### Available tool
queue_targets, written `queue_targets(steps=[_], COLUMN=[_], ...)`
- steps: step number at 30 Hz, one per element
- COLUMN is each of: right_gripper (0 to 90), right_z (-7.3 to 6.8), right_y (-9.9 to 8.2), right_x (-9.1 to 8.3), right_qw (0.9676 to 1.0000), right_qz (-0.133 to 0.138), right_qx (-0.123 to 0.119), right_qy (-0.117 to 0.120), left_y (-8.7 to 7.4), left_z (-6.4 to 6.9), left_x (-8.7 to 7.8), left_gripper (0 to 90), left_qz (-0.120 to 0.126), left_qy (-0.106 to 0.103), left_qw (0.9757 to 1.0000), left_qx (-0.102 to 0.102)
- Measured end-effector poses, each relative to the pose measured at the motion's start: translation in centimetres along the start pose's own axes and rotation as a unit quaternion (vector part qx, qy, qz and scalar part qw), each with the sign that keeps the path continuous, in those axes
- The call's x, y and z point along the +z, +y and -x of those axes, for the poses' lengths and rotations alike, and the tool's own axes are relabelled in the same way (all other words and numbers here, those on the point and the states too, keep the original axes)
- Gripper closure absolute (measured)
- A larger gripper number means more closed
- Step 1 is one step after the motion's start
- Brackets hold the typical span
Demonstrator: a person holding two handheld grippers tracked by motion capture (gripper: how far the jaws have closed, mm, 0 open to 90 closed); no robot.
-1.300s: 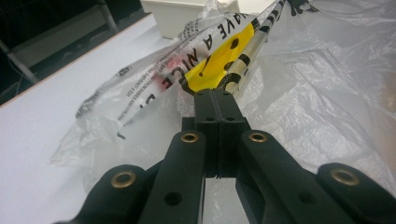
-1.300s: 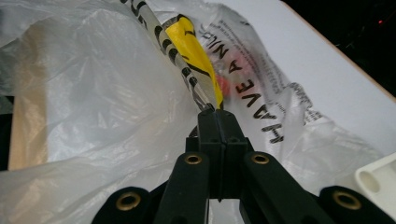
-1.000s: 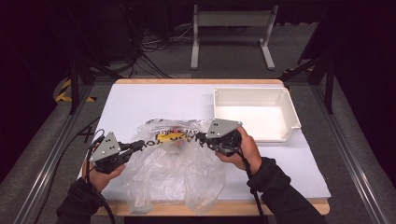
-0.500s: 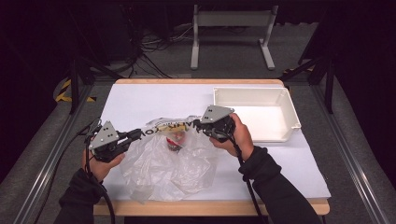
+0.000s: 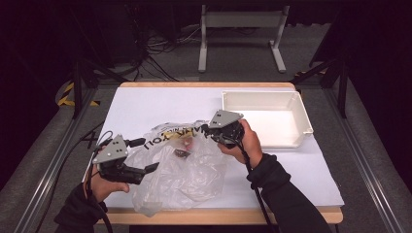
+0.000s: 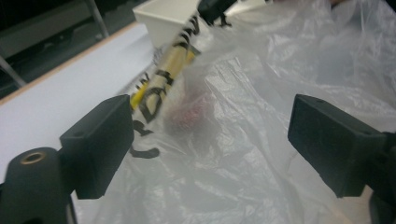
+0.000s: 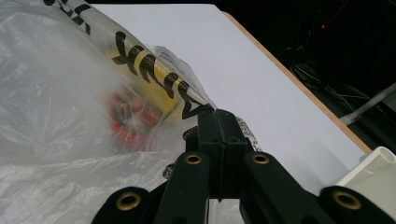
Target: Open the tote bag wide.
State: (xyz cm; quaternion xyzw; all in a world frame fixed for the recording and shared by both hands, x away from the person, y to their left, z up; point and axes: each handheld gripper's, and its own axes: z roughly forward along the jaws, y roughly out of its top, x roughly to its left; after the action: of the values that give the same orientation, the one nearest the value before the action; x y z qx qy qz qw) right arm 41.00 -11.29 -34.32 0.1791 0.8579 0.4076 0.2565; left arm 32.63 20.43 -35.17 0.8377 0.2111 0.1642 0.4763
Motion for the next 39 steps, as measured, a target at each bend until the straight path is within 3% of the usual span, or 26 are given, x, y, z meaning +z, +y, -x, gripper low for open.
queue_targets(steps=[5,9,10,11,12,14,16,17,19,22,23,26,30,34,36,38,39], right_gripper=[90.0,90.0,90.0,90.0,90.0,90.0,90.0,90.0,90.0,90.0,89.6,75.9,61.9,60.2,62.5,62.3,59.3], right_z=[-0.1,-0.3,-0.3,-0.3,-0.2,-0.1,0.0,0.0,0.1,0.1,0.1,-0.1,-0.3,-0.8,-1.7,-2.1,-3.1], right_y=[-0.1,-0.3,-0.4,-0.4,-0.5,-0.7,-0.8,-0.8,-0.8,-0.9,-0.9,-0.8,-0.4,0.2,1.0,1.3,1.7], right_x=[0.0,0.0,0.0,-0.1,-0.1,-0.1,-0.1,-0.1,-0.1,0.0,0.1,0.2,-0.6,-1.8,-3.3,-3.8,-4.4], right_qw=[1.0,1.0,1.0,1.0,1.0,1.0,0.9999,1.0,1.0,1.0,1.0,1.0,0.9998,0.9994,0.9984,0.9979,0.9969], right_qz=[0.001,0.002,0.003,0.002,0.003,0.003,0.005,0.005,0.003,-0.001,-0.001,-0.005,0.011,0.032,0.056,0.063,0.066], right_qx=[0.001,0.002,0.001,0.002,0.003,0.004,0.006,0.006,0.004,0.005,0.005,0.003,0.006,0.005,-0.003,-0.006,-0.013], right_qy=[0.0,0.004,0.003,0.002,0.005,0.005,0.007,0.006,0.004,0.001,0.0,-0.008,-0.015,-0.009,0.005,0.016,0.041], left_y=[-0.8,-1.8,-1.9,-2.2,-2.5,-2.8,-2.9,-3.0,-3.0,-2.8,-2.8,-2.5,-2.3,-1.9,-1.7,-1.6,-1.6], left_z=[0.1,-0.5,-0.8,-1.1,-1.5,-2.4,-2.9,-3.2,-3.6,-4.1,-4.2,-4.3,-4.3,-4.4,-4.3,-4.3,-4.2], left_x=[1.8,3.5,3.8,4.2,4.4,4.7,4.9,4.9,4.7,4.2,4.1,3.9,3.8,3.7,3.7,3.7,3.7], left_gripper=[11.6,13.7,16.1,18.6,24.6,37.8,51.2,56.3,76.2,89.5,89.7,89.9,90.0,90.0,90.0,90.0,90.0], left_qz=[-0.046,-0.096,-0.105,-0.116,-0.118,-0.114,-0.118,-0.115,-0.108,-0.092,-0.091,-0.091,-0.094,-0.092,-0.092,-0.094,-0.093], left_qy=[0.038,0.085,0.096,0.117,0.124,0.123,0.127,0.126,0.121,0.111,0.108,0.108,0.112,0.116,0.117,0.118,0.117], left_qw=[0.9981,0.9917,0.9898,0.9863,0.9853,0.9858,0.9848,0.9852,0.9867,0.9896,0.99,0.9899,0.9891,0.9886,0.9885,0.9883,0.9884], left_qx=[-0.015,-0.015,-0.013,-0.008,-0.007,-0.013,-0.008,-0.004,-0.002,-0.006,-0.008,-0.012,-0.017,-0.024,-0.024,-0.023,-0.025])
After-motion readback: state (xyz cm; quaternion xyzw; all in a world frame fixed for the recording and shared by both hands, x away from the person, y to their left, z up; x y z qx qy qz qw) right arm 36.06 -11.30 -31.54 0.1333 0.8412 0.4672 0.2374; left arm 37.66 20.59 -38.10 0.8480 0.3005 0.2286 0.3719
